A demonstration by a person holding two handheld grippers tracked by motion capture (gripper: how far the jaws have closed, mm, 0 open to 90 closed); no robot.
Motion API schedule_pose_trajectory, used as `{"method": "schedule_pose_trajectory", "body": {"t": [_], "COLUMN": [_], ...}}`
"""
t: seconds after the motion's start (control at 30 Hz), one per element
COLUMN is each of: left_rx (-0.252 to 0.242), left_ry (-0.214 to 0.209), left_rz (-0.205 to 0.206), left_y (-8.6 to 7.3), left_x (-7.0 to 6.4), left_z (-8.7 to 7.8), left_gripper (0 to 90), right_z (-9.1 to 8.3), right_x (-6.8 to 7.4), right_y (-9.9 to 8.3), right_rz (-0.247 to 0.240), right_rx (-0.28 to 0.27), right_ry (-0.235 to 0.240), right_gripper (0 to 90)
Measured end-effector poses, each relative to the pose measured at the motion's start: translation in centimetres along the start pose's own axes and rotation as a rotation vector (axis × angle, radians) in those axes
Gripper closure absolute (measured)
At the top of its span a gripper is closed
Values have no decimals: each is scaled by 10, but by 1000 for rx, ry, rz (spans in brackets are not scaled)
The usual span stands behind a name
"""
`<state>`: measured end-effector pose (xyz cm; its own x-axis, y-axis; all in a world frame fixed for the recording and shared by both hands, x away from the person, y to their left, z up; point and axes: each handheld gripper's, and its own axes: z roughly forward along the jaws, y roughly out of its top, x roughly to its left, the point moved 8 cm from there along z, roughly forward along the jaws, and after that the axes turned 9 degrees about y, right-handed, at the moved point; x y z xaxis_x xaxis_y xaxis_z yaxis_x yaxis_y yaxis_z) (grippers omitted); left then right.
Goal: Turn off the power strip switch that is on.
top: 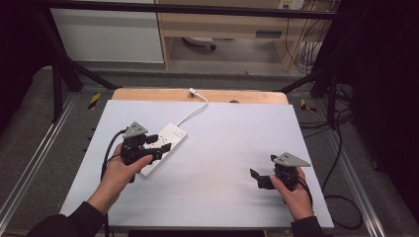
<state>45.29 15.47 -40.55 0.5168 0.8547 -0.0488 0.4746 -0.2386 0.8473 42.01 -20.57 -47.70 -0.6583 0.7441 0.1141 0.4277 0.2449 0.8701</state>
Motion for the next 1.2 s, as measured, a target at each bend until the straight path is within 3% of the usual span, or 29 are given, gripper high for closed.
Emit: {"method": "schedule_pose_trajectory", "body": {"t": [0.23, 0.47, 0.53, 0.9, 1.2], "left_rx": [17, -10, 2, 57, 82], "left_ry": [-6, -21, -35, -33, -28], "left_rz": [17, 14, 13, 43, 42], "left_y": [-5, -7, -10, -20, -26], "left_x": [0, -2, -4, -4, 3], "left_z": [4, 5, 6, 14, 18], "left_gripper": [576, 759, 809, 879, 900], "right_z": [0, 0, -1, -1, -2], "right_x": [0, -1, 0, -1, -1], "right_y": [0, 0, 0, 0, 0], "right_rz": [-1, -2, -1, 1, 2], "right_rx": [2, 3, 2, 1, 0], "right_ry": [0, -3, -3, -3, -2], "right_gripper": [28, 28, 28, 28, 28]}}
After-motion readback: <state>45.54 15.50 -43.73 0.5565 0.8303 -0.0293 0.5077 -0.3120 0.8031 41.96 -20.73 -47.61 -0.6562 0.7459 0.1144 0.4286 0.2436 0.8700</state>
